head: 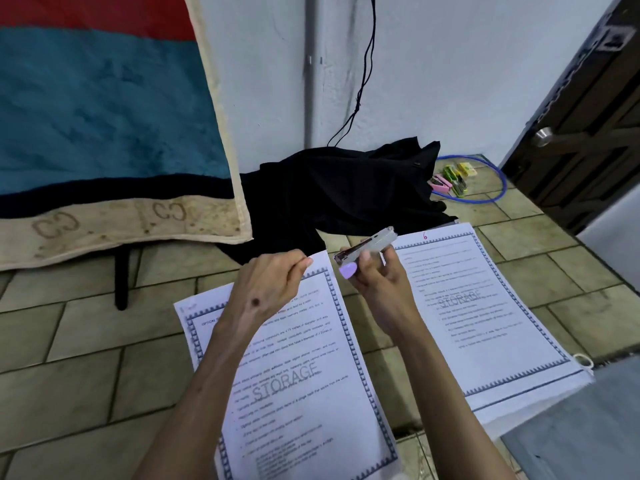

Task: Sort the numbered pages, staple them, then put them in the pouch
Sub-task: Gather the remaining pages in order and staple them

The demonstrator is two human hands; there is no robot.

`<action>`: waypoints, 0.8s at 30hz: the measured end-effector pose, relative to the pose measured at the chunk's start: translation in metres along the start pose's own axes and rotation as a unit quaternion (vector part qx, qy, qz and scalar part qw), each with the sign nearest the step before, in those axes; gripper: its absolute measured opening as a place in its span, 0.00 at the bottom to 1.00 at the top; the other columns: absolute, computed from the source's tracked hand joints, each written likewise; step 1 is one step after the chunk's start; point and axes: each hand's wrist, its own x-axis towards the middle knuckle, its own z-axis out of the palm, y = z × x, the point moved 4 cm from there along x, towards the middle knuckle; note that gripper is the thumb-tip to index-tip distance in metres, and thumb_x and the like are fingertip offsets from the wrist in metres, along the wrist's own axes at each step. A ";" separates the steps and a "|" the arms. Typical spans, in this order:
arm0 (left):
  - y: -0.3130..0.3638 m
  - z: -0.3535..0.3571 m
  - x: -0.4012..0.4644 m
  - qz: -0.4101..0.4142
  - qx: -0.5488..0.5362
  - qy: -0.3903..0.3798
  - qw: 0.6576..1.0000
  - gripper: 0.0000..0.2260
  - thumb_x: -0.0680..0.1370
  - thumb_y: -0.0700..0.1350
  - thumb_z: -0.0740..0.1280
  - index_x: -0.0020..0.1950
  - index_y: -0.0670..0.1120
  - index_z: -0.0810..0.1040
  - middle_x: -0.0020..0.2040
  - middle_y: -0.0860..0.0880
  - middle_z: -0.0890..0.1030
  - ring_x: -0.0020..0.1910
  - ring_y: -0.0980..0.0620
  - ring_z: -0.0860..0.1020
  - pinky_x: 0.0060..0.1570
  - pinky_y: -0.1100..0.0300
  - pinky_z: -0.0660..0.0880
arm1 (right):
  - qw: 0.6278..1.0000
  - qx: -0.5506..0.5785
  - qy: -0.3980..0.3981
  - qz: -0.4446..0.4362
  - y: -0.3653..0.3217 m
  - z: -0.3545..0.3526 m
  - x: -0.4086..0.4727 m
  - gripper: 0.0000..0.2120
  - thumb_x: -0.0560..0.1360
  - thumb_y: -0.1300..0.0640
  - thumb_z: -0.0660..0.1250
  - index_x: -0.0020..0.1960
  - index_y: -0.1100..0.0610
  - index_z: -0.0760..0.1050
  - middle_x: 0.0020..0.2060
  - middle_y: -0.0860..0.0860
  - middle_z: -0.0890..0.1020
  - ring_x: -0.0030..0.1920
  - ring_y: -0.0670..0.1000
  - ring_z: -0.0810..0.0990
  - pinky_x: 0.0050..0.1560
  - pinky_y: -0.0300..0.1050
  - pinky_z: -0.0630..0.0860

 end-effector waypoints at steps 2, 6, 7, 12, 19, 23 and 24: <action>0.002 -0.002 0.002 -0.002 0.017 0.010 1.000 0.17 0.77 0.55 0.51 0.41 0.47 0.73 0.30 0.53 0.71 0.34 0.44 0.76 0.30 0.57 0.66 | 1.000 -0.001 -0.008 0.002 0.003 0.003 -0.001 0.10 0.79 0.58 0.59 0.60 0.57 0.68 0.38 0.47 0.83 0.46 0.46 0.82 0.54 0.41 0.78; 0.004 -0.003 0.004 -0.004 0.028 0.003 1.000 0.17 0.79 0.54 0.52 0.41 0.46 0.73 0.30 0.52 0.71 0.35 0.43 0.76 0.31 0.57 0.63 | 1.000 0.016 -0.017 0.003 0.005 0.008 -0.003 0.10 0.78 0.58 0.60 0.58 0.59 0.69 0.42 0.51 0.84 0.48 0.50 0.83 0.50 0.41 0.79; 0.006 -0.003 0.004 -0.003 0.027 0.002 1.000 0.17 0.79 0.54 0.52 0.41 0.46 0.73 0.30 0.52 0.70 0.35 0.43 0.75 0.31 0.58 0.63 | 1.000 0.019 -0.017 0.002 0.004 0.010 -0.003 0.09 0.78 0.58 0.61 0.57 0.59 0.69 0.42 0.52 0.84 0.48 0.51 0.82 0.49 0.42 0.79; 0.014 -0.005 0.004 -0.002 0.021 0.000 1.000 0.17 0.79 0.55 0.51 0.40 0.47 0.72 0.30 0.52 0.70 0.35 0.45 0.74 0.33 0.58 0.64 | 1.000 -0.012 -0.024 -0.013 0.000 0.014 -0.003 0.10 0.77 0.57 0.62 0.56 0.61 0.70 0.40 0.53 0.84 0.44 0.51 0.83 0.45 0.42 0.80; 0.013 -0.006 0.000 -0.036 0.011 -0.051 0.998 0.24 0.77 0.62 0.47 0.53 0.51 0.76 0.48 0.52 0.80 0.53 0.48 0.75 0.53 0.55 0.66 | 0.998 -0.057 0.023 -0.031 0.001 0.011 -0.004 0.05 0.77 0.55 0.63 0.48 0.57 0.72 0.30 0.48 0.82 0.36 0.46 0.82 0.44 0.43 0.78; -0.033 -0.024 -0.045 -0.208 -0.012 0.169 0.963 0.34 0.72 0.65 0.63 0.71 0.48 0.63 0.71 0.46 0.67 0.70 0.45 0.64 0.69 0.46 0.60 | 0.996 -0.047 0.058 -0.045 0.000 0.005 -0.001 0.10 0.79 0.60 0.60 0.39 0.54 0.66 0.18 0.42 0.72 0.22 0.39 0.71 0.34 0.33 0.72; -0.046 -0.021 -0.063 -0.283 -0.106 0.180 0.936 0.38 0.68 0.65 0.68 0.71 0.47 0.62 0.70 0.45 0.69 0.69 0.44 0.67 0.66 0.46 0.66 | 0.996 -0.041 0.065 -0.045 0.000 0.001 0.001 0.10 0.79 0.60 0.59 0.40 0.54 0.66 0.18 0.42 0.72 0.22 0.39 0.72 0.34 0.33 0.72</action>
